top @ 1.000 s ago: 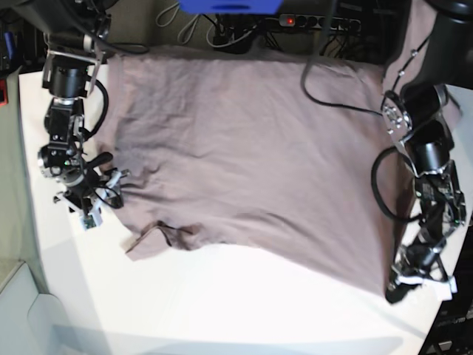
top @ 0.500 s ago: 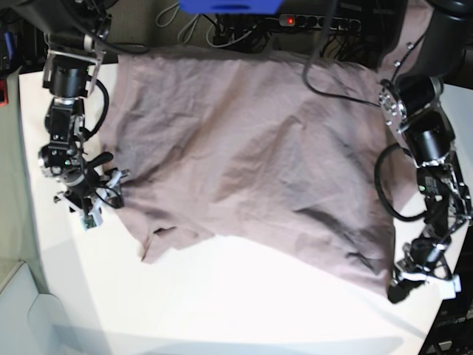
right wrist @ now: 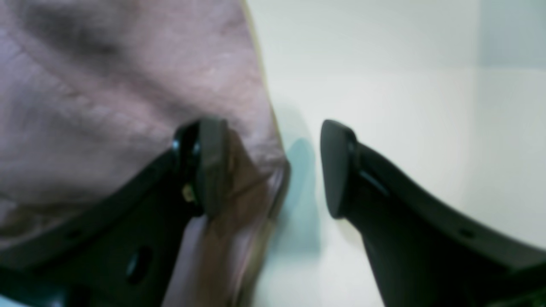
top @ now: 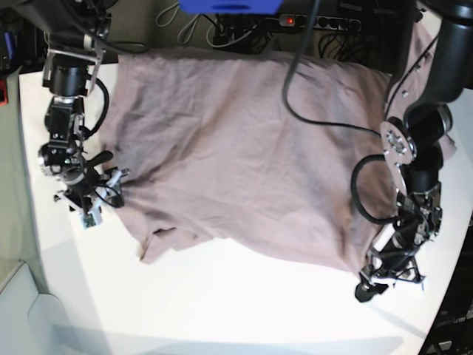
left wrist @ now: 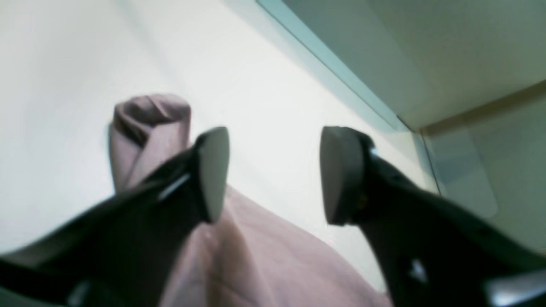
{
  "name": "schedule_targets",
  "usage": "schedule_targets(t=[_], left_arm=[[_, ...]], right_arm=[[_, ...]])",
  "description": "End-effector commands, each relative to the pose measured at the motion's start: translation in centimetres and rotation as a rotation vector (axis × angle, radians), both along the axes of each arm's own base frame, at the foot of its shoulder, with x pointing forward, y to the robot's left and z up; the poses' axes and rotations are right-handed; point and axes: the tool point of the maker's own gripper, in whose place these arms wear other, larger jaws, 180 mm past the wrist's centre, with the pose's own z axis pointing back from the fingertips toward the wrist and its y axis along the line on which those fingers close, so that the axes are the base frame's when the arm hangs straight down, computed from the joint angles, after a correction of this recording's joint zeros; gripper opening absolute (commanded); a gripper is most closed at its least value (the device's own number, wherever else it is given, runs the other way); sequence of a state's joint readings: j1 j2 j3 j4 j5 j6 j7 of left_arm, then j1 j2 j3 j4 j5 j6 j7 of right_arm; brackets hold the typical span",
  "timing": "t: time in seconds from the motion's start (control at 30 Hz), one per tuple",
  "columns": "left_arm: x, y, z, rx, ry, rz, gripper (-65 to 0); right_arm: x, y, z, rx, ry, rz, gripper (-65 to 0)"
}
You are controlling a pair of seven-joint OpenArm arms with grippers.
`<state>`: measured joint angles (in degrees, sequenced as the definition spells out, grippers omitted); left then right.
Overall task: Layout the t-shirt on the table in an organized manner, then fold the t-shirt properly
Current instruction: 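Drag the hem corner with the left gripper away from the right gripper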
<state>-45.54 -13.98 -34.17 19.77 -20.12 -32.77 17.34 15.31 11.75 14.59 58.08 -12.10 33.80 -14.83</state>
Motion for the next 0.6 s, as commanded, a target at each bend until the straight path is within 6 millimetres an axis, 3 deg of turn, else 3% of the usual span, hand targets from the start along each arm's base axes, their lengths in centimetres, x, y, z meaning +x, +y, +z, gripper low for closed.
schedule_targets(t=[0.0, 0.1, 0.27, 0.4, 0.57], left_arm=[[1.5, 1.2, 4.1, 0.012, -0.095, 0.007, -28.2], [0.1, 1.4, 3.4, 0.070, -0.045, -0.048, -30.4], [-5.8, 5.2, 1.5, 0.203, 0.011, -0.017, -48.7], [-11.3, 8.0, -1.9, 0.238, 0.090, 0.046, -57.3], [-15.7, 9.1, -6.7, 0.214, 0.206, 0.068, -59.9]], right_arm=[[0.1, -0.9, 0.3, -0.040, 0.012, 0.002, -30.7], [0.1, -0.7, 0.3, -0.037, 0.012, 0.003, -30.7], [0.4, -0.6, 0.5, -0.035, 0.005, 0.004, -30.7], [0.7, -0.6, 0.8, -0.035, -0.003, 0.004, -31.0], [1.8, -0.6, 1.9, -0.034, -0.031, 0.003, -36.0]])
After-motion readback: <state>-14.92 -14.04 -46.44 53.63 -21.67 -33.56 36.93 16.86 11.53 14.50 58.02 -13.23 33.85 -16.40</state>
